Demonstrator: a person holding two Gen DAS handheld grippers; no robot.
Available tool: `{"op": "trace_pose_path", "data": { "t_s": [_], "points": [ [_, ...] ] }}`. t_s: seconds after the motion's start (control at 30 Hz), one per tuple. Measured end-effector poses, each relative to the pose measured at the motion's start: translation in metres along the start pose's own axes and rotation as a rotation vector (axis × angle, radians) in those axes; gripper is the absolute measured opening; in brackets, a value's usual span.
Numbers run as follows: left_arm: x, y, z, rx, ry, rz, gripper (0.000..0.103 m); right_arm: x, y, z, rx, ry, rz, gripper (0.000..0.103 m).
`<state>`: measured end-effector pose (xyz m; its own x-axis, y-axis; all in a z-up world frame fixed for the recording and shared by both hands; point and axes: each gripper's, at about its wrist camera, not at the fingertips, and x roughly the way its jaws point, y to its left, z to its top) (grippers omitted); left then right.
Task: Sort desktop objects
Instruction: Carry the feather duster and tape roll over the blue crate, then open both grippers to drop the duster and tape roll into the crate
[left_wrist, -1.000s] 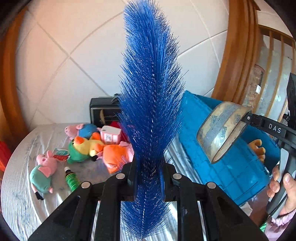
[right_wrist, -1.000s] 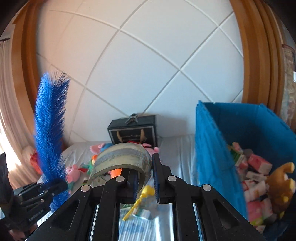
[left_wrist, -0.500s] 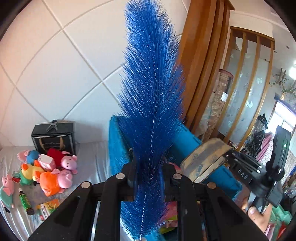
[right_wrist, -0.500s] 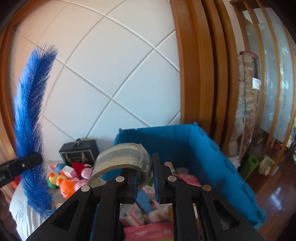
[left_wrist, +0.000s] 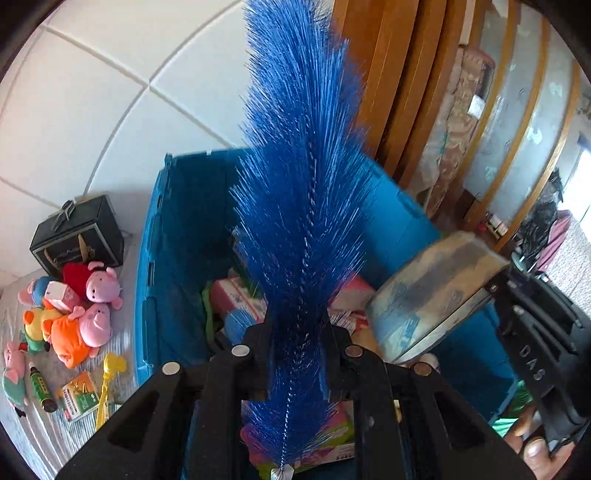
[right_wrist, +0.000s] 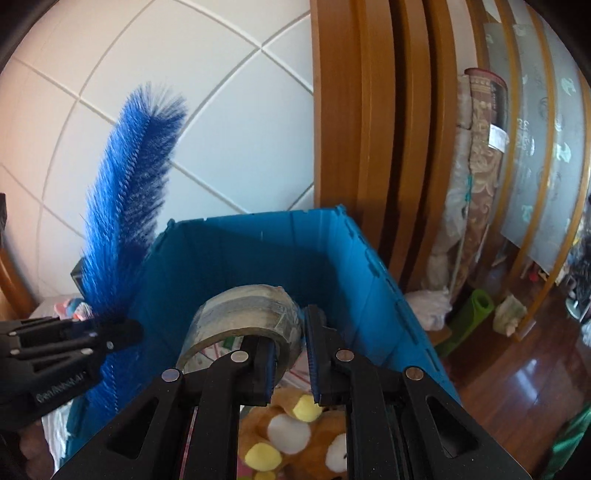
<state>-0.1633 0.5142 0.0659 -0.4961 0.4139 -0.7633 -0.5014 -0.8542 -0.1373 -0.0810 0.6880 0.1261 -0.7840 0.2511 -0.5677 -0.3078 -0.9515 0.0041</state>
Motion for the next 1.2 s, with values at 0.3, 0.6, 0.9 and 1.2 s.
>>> {"op": "trace_pose_path", "data": {
  "t_s": [0.3,0.6,0.9,1.2],
  "points": [
    [0.071,0.006,-0.017,-0.008,0.201,0.086,0.023,0.067,0.004,-0.007,-0.040,0.146,0.005,0.018],
    [0.097,0.004,-0.038,0.023,0.330,0.124,0.039,0.109,0.020,-0.017,-0.119,0.292,0.008,0.072],
    [0.066,0.001,-0.044,0.030,0.286,0.089,0.039,0.100,0.014,-0.021,-0.107,0.299,-0.013,0.103],
    [-0.007,-0.004,-0.067,0.065,0.059,0.097,0.039,0.025,0.002,-0.022,-0.057,0.163,0.001,0.103]
  ]
}}
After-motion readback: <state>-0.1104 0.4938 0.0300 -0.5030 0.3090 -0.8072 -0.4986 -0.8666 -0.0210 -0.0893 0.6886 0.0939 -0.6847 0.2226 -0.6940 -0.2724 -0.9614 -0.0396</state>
